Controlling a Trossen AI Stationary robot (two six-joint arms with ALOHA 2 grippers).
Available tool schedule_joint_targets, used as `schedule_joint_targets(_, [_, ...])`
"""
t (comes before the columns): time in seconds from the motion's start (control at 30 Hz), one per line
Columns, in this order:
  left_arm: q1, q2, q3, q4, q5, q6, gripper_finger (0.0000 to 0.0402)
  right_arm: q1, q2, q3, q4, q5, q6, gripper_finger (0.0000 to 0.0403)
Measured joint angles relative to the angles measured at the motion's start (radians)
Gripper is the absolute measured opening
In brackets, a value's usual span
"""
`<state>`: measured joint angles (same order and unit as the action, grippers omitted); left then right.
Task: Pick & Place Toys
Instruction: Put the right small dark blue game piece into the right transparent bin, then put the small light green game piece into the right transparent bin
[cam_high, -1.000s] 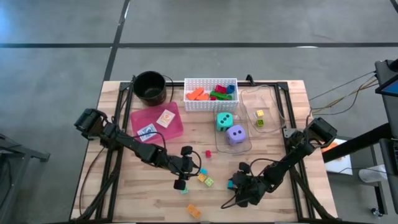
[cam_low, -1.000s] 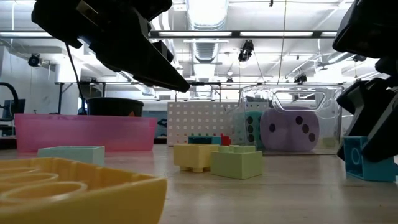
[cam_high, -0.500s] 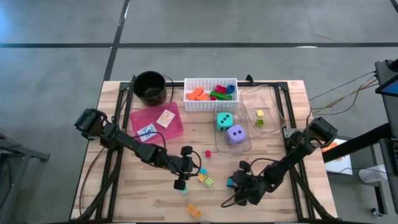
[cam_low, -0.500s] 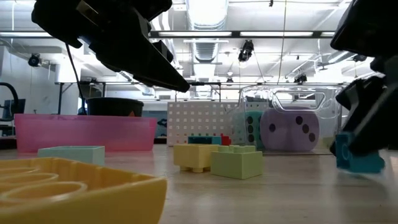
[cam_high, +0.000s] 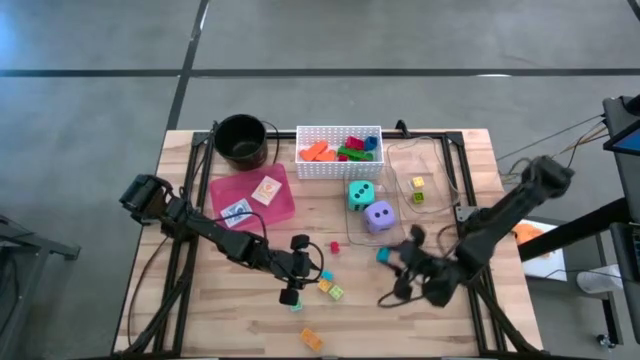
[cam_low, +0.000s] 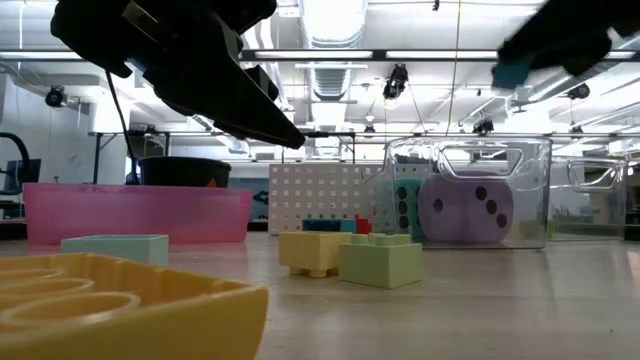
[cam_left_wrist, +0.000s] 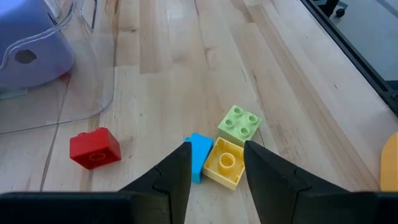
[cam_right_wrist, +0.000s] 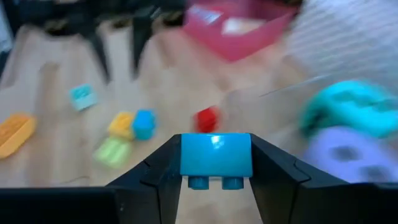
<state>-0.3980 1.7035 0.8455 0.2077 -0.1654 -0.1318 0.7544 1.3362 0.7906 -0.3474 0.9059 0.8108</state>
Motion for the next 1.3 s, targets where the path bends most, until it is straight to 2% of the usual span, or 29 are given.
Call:
schedule_joint_targets(0.1, [0.0,0.0,0.0,0.0,0.0,0.0,0.0149,-0.001,-0.115,0.0,-0.158,0.096,0.028,0.0157])
schedule_joint_targets(0.27, [0.0,0.0,0.0,0.0,0.0,0.0,0.0149,-0.028,-0.245,-0.018,-0.383,0.225,0.167,0.0157])
schedule_joint_targets(0.5, [0.0,0.0,0.0,-0.001,0.0,0.0,0.0149,-0.123,-0.351,-0.147,-0.518,0.371,0.338,0.0157])
schedule_joint_targets(0.67, [0.0,0.0,0.0,-0.001,0.0,0.0,0.0149,-0.262,-0.44,-0.257,-0.532,0.357,0.391,0.0157])
schedule_joint_targets(0.8, [0.0,0.0,0.0,-0.002,0.0,0.0,0.0149,-0.387,-0.508,-0.333,-0.541,0.24,0.386,0.0157])
schedule_joint_targets(0.93, [0.001,0.0,0.0,-0.002,0.0,0.0,0.0149,-0.48,-0.569,-0.38,-0.542,0.169,0.335,0.0168])
schedule_joint_targets(1.13, [0.0,0.0,0.0,-0.001,0.0,0.0,0.0149,-0.516,-0.628,-0.394,-0.531,0.167,0.284,0.0215])
schedule_joint_targets(1.3, [0.0,0.0,0.0,-0.002,0.0,0.0,0.0149,-0.531,-0.649,-0.4,-0.533,0.17,0.245,0.0235])
